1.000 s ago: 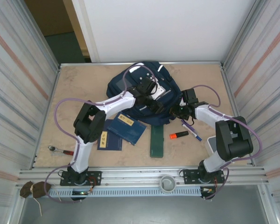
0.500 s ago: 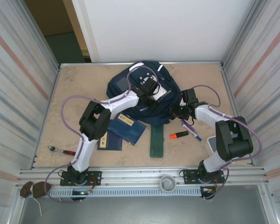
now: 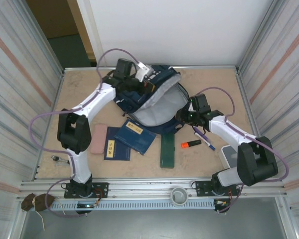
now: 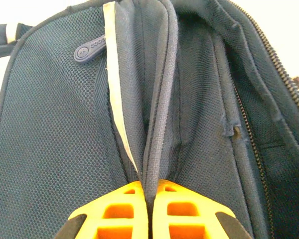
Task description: Pack the student bag
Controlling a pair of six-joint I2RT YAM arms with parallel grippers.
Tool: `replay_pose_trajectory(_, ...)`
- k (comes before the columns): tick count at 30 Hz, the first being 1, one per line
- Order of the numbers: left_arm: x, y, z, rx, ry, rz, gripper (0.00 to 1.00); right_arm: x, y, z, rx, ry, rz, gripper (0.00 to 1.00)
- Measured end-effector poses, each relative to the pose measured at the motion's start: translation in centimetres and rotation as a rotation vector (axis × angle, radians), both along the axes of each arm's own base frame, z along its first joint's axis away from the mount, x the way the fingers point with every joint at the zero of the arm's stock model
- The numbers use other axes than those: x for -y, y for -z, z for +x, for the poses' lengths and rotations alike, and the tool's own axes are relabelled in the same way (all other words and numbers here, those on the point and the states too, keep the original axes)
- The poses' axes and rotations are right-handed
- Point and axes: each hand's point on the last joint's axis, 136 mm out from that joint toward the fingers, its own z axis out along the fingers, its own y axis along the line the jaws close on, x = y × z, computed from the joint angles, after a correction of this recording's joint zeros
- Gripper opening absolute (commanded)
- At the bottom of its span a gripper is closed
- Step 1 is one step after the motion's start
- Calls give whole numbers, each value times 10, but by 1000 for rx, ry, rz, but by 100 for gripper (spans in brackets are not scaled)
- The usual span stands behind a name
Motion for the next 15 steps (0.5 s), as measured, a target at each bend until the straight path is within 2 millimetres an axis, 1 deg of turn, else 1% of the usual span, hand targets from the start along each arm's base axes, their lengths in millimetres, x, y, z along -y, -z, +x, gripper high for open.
replay_pose_trajectory(1, -4, -6, 1, 1, 4, -19, 0, 1, -3, 0, 10, -3, -5, 51)
replay_pose_trajectory(4, -10, -11, 0, -12, 22, -51, 0, 5, -10, 0, 16, -7, -40, 58)
replay_pose_trajectory(8, -16, -7, -2, -41, 41, -72, 0, 15, -17, -1, 9, 3, -111, 65)
replay_pose_trajectory(10, -18, -5, -3, -49, 44, -78, 0, 17, -18, -5, 12, -8, -145, 69)
replay_pose_trajectory(12, -21, -6, -1, -49, 42, -86, 0, 12, -19, -15, 17, -41, -188, 74)
replay_pose_trajectory(14, -22, -7, 2, -54, 32, -95, 0, -3, -26, -30, 42, -99, -220, 79)
replay_pose_trajectory(15, -22, -7, 3, -60, 25, -99, 0, -10, -31, -38, 58, -125, -232, 85)
